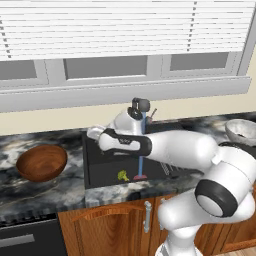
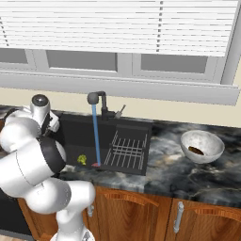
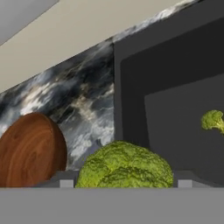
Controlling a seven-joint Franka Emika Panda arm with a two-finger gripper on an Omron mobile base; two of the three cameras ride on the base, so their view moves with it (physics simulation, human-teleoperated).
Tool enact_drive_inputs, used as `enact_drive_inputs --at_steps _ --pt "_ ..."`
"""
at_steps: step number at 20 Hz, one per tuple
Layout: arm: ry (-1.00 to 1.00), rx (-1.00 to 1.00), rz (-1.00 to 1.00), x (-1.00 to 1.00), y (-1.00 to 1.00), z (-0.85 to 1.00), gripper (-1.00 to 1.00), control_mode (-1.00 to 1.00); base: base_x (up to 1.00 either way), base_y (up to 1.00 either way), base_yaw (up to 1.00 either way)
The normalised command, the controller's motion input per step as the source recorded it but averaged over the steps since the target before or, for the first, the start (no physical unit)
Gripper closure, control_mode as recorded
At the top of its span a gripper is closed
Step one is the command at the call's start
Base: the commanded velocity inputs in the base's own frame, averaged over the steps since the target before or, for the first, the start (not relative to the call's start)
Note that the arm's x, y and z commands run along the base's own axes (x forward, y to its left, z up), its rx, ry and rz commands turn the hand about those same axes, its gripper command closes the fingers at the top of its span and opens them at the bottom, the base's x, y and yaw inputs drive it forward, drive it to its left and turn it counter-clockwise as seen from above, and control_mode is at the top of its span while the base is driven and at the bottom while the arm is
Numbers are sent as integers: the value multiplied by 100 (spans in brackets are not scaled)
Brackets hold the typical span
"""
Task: Pick the broccolis from the sink and place them in one bowl. Place the sweet potato in the other bowl. Then turn off the sink faucet.
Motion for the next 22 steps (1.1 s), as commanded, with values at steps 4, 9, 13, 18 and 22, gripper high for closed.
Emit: enact_drive_inputs --at_steps 4,9,13,18,22 --pt "3 9 2 -19 31 34 100 -100 0 0 0" --pt "6 1 5 -3 43 8 100 -100 0 0 0" --pt "14 0 5 0 57 0 100 -100 0 0 0" --pt "7 2 3 0 32 3 100 -100 0 0 0" --pt "0 0 0 0 30 0 100 -100 0 0 0"
